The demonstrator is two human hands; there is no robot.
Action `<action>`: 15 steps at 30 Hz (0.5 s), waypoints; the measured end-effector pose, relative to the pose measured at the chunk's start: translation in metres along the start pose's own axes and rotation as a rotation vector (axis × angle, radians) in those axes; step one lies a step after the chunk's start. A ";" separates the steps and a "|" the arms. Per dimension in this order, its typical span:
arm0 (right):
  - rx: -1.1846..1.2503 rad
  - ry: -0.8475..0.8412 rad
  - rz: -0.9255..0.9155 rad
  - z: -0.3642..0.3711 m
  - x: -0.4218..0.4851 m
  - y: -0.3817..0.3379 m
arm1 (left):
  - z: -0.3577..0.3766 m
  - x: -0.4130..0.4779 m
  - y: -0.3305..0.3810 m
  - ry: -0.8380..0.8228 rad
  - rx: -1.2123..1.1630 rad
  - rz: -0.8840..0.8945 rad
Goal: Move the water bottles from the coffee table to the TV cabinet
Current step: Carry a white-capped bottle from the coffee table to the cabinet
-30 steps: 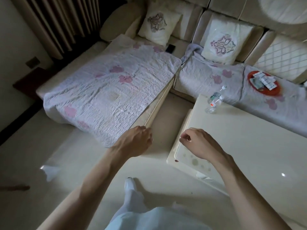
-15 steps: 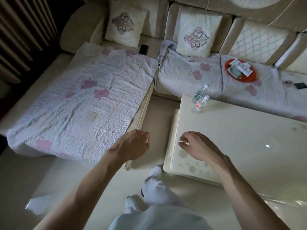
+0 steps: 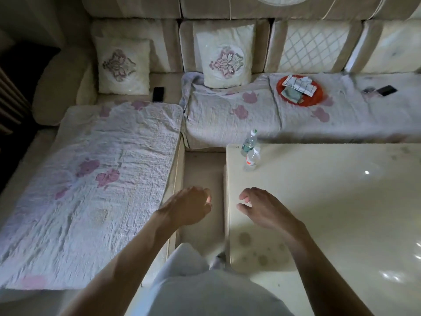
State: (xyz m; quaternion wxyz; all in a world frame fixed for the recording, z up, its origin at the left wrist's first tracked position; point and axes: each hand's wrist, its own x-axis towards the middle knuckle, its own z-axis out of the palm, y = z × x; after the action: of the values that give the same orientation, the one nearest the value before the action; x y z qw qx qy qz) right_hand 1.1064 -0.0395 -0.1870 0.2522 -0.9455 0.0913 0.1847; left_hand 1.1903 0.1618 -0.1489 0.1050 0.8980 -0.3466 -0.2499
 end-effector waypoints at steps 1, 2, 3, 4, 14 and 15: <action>0.006 0.004 0.025 -0.003 0.004 0.007 | -0.003 0.013 0.002 -0.025 0.021 0.020; 0.012 0.016 0.048 -0.006 0.008 0.013 | -0.005 0.027 0.002 -0.049 0.048 0.038; 0.023 0.032 0.075 -0.009 0.013 0.020 | -0.007 0.042 0.001 -0.068 0.075 0.055; 0.038 0.049 0.100 -0.011 0.017 0.027 | -0.009 0.056 0.000 -0.086 0.097 0.067; 0.292 0.163 0.386 -0.022 0.117 0.084 | -0.018 0.227 -0.027 -0.267 0.140 0.155; 0.345 0.197 0.428 -0.021 0.134 0.088 | -0.018 0.245 -0.031 -0.283 0.137 0.159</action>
State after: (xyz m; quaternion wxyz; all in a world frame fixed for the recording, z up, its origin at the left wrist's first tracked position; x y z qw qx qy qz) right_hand 1.2123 -0.1359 -0.2617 0.3543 -0.8613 0.3428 0.1229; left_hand 1.3725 0.0196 -0.2368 0.0134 0.8288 -0.4439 -0.3404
